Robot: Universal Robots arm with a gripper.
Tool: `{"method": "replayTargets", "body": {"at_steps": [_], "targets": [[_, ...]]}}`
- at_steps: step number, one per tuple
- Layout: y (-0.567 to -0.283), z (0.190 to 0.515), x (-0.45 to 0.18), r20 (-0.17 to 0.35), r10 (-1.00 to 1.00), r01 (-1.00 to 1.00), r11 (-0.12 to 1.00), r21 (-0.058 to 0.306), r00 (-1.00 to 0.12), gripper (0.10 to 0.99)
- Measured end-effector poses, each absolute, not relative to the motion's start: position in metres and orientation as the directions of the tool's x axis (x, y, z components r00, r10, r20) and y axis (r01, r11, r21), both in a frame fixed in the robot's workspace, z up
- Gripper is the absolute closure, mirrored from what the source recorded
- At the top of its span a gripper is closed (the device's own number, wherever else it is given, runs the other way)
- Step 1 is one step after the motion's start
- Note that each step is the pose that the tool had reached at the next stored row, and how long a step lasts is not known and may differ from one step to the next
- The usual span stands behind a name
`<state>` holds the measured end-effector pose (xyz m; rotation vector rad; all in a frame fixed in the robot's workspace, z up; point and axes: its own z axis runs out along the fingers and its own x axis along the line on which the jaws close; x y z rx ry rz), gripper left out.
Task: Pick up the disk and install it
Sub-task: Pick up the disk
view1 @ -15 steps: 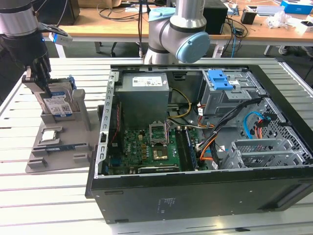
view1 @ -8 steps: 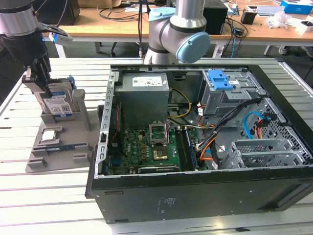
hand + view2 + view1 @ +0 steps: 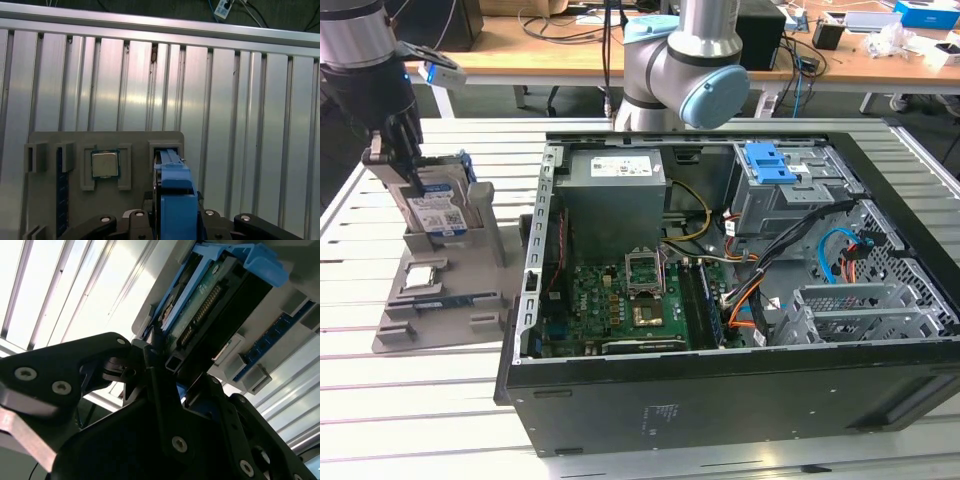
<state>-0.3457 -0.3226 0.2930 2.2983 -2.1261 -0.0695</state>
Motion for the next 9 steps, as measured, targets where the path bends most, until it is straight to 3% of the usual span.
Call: {"method": "replayTargets", "body": {"at_steps": [9], "targets": [[-0.322, 0.309, -0.346, -0.026, -0.997, -0.996, -0.078, 0.038, 0.077, 0.722]]}}
